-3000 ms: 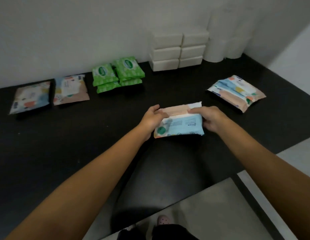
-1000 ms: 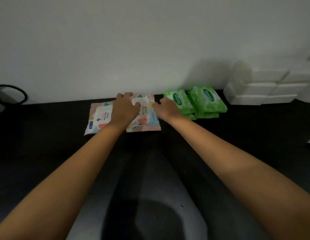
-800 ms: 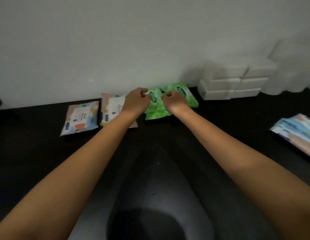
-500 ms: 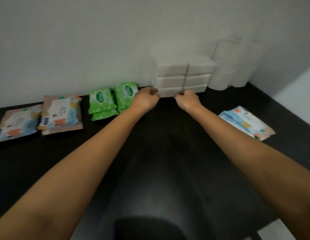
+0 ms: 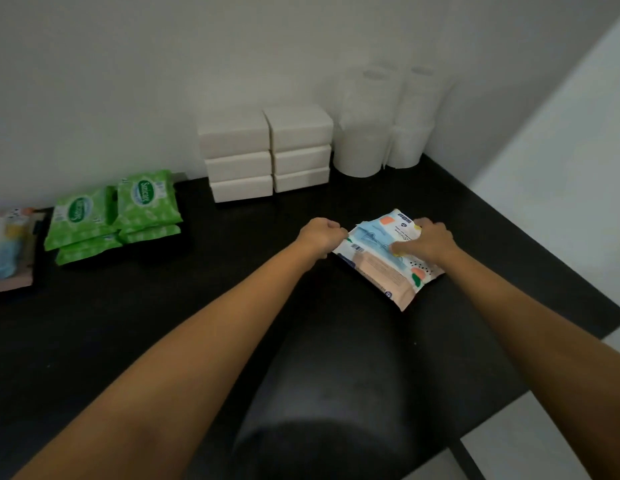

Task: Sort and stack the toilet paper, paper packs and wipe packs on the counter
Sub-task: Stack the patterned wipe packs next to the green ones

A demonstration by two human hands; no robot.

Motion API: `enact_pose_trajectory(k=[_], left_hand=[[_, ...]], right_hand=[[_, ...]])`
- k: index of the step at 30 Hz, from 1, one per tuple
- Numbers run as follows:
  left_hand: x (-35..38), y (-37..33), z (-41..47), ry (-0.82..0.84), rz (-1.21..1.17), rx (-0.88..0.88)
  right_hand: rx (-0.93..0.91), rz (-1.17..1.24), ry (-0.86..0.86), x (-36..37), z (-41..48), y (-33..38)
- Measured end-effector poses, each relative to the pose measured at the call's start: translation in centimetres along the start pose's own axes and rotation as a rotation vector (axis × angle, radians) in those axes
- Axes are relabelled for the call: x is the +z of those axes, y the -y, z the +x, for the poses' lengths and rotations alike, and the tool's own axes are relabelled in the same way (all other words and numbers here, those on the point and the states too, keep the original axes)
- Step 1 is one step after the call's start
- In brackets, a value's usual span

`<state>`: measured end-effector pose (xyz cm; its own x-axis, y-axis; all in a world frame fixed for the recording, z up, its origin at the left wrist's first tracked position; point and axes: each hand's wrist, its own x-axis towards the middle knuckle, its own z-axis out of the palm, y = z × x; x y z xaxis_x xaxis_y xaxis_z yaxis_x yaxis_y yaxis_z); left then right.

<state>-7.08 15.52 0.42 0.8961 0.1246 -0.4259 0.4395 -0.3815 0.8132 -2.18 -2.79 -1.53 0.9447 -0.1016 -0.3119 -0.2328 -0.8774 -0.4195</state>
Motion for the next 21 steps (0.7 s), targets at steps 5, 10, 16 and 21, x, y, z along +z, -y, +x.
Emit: enact_pose_trajectory(k=[5,10,16,21], left_hand=[[1.1,-1.1,0.6,0.057,-0.104,-0.035],[2.0,-1.3,0.7,0.167,-0.338,-0.131],[2.3,-1.6,0.6,0.278,-0.568,-0.203],[0.6,-1.3,-0.3,0.204,-0.789,-0.19]], right_hand=[[0.037,-0.036,0.077,0.1,1.3,-1.1],[0.05,0.062,0.046,-0.1,1.9,-1.1],[-0.064,0.14,-0.025,0.1,0.6,0.8],[-0.159,0.226,-0.054,0.7,-1.9,4.2]])
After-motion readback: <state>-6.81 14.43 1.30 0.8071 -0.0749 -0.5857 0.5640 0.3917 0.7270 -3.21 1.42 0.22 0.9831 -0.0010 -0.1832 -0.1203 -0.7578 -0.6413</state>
